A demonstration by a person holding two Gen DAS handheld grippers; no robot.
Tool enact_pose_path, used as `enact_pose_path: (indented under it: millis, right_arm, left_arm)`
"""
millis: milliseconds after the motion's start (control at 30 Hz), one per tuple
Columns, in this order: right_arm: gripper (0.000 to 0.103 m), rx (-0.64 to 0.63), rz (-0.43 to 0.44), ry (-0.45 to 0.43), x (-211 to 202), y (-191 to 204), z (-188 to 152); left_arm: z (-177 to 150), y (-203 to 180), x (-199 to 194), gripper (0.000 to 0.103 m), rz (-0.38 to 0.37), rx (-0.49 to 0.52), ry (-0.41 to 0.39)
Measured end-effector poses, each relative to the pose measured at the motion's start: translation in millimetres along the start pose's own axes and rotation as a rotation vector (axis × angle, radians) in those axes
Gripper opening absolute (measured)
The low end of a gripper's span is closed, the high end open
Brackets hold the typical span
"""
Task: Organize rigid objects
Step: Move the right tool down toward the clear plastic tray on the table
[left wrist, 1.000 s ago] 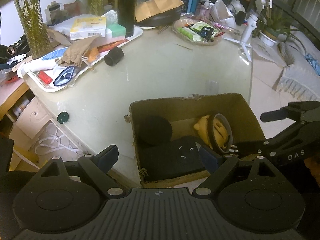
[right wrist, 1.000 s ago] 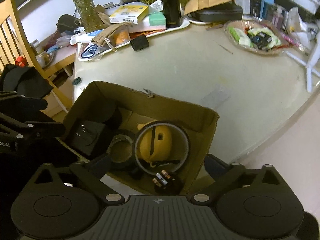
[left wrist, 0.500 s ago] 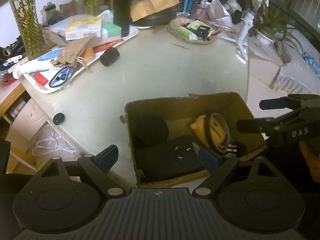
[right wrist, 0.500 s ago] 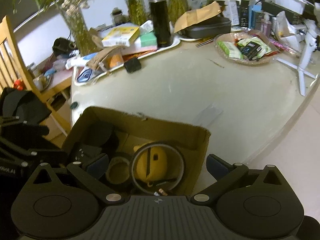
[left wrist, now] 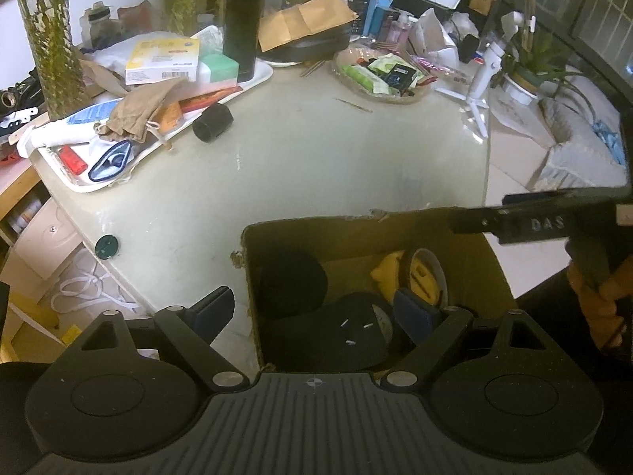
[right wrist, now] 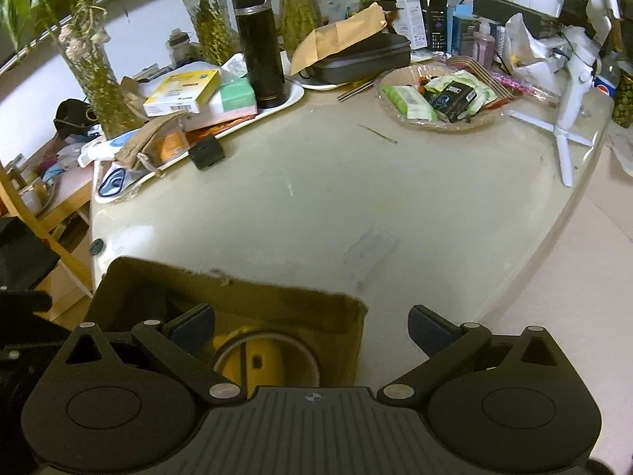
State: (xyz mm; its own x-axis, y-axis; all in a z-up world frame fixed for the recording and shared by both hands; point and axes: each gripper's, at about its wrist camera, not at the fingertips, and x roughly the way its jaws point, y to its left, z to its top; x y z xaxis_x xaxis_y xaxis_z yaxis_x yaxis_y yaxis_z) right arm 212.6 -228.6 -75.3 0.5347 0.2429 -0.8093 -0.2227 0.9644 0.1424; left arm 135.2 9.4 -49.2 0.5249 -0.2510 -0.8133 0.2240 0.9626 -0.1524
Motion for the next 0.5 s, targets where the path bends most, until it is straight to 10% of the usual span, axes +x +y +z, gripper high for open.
enact_pose_path:
  millis: [500]
  right_arm:
    - [0.100,0.016,-0.053,0.009,29,-17,41]
  left_arm:
    - [12,-5,-4,0.089,-0.007,0.015,-0.050]
